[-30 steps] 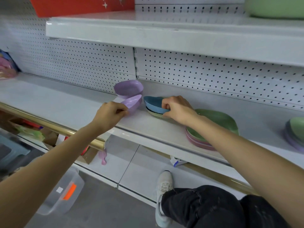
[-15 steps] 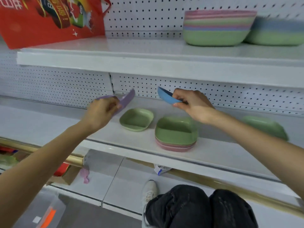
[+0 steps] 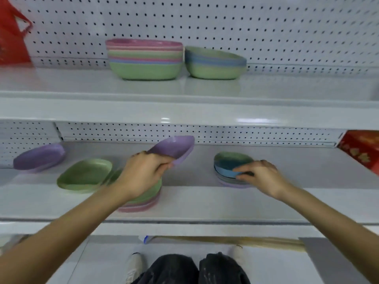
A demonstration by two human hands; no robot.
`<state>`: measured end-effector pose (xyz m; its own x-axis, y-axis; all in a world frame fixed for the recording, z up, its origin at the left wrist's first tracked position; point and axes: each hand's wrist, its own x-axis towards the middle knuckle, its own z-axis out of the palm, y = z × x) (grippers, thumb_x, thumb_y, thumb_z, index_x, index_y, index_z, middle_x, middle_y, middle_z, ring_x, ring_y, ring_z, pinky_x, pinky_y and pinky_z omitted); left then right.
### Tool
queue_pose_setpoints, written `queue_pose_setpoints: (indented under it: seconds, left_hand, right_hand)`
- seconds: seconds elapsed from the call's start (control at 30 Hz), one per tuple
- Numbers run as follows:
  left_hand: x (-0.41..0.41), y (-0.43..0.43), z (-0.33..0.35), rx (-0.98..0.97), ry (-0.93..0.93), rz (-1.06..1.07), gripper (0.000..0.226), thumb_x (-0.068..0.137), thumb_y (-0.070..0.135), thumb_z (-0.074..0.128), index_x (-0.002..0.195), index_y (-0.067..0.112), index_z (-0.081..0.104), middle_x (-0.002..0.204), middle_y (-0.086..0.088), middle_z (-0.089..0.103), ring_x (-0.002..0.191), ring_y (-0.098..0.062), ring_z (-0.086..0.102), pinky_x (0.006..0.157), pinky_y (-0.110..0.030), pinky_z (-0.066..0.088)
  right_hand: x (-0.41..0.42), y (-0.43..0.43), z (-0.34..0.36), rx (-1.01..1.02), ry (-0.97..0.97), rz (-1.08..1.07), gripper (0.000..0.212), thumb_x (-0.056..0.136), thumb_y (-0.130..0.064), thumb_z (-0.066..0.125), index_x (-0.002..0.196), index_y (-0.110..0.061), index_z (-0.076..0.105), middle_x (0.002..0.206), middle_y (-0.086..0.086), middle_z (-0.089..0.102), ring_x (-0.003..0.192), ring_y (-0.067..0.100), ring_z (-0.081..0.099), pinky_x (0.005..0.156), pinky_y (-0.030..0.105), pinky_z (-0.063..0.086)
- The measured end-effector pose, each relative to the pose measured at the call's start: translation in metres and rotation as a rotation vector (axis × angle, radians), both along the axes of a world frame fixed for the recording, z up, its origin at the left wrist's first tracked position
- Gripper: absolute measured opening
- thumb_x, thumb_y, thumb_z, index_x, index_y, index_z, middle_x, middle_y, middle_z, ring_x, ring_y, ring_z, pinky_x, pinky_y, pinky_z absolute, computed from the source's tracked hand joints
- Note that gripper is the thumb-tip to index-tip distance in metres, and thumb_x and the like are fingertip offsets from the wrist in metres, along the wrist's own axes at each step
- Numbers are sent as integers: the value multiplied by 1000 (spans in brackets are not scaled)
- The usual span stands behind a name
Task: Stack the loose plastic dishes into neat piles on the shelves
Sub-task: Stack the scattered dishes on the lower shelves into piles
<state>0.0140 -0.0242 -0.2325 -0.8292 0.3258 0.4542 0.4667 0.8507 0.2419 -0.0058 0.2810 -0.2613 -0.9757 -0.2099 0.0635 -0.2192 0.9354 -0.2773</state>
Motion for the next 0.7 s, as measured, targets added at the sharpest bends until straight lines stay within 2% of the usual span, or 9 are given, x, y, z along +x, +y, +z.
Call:
queue_pose_setpoints:
  seconds: [0.13, 0.23, 0.37, 0.47, 0.57, 0.63, 0.7]
  left_hand:
    - [-19, 30, 6, -112, -40, -1, 26, 96, 35, 46, 110, 34, 67, 99, -10, 69, 97, -37, 58, 76, -30, 39]
    - [-30, 38, 8, -156, -81, 24, 27, 96, 35, 45, 114, 34, 65, 103, -11, 68, 100, -36, 56, 77, -31, 39]
    - [-43, 50, 6, -212, -164, 37, 29, 98, 33, 42, 119, 35, 61, 111, -9, 65, 104, -33, 55, 78, -29, 36]
    - [-51, 64, 2, -249, -178, 2, 30, 99, 34, 39, 121, 35, 59, 121, -6, 62, 110, -31, 54, 78, -27, 34]
    - [-61, 88, -5, -286, -201, -62, 32, 99, 34, 37, 125, 37, 56, 131, 1, 57, 117, -28, 51, 86, -28, 37]
    - [-69, 106, -10, -293, -250, -122, 32, 98, 37, 36, 122, 35, 58, 129, -1, 58, 116, -28, 52, 89, -30, 38]
    - [-75, 123, -16, -316, -278, -210, 46, 89, 46, 25, 109, 29, 64, 120, 0, 62, 112, -26, 56, 89, -32, 43]
  right_hand:
    - [-14, 14, -16, 45, 9, -20, 26, 94, -34, 51, 115, -32, 65, 125, -3, 62, 112, 23, 56, 89, 28, 43]
    - [-26, 12, -24, -28, -56, -20, 27, 95, -37, 49, 118, -32, 62, 118, -3, 61, 101, 22, 55, 84, 29, 44]
    - [-37, 15, -31, -226, -242, 97, 19, 95, -40, 47, 109, -36, 58, 115, -14, 58, 107, 14, 53, 97, 32, 42]
    - [-43, 26, -21, -319, -93, 49, 23, 95, -39, 46, 111, -36, 63, 121, -10, 62, 111, 14, 56, 101, 33, 42]
    - [-43, 37, 1, -586, 35, 30, 21, 94, -22, 53, 112, -28, 63, 111, -8, 65, 104, 11, 61, 95, 18, 44]
    - [-42, 47, 10, -643, 60, 13, 22, 94, -20, 53, 112, -30, 61, 110, -9, 64, 101, 6, 60, 85, 3, 40]
    - [-40, 57, 11, -638, 78, -5, 24, 95, -19, 52, 115, -28, 61, 111, -11, 62, 101, 4, 58, 81, -3, 37]
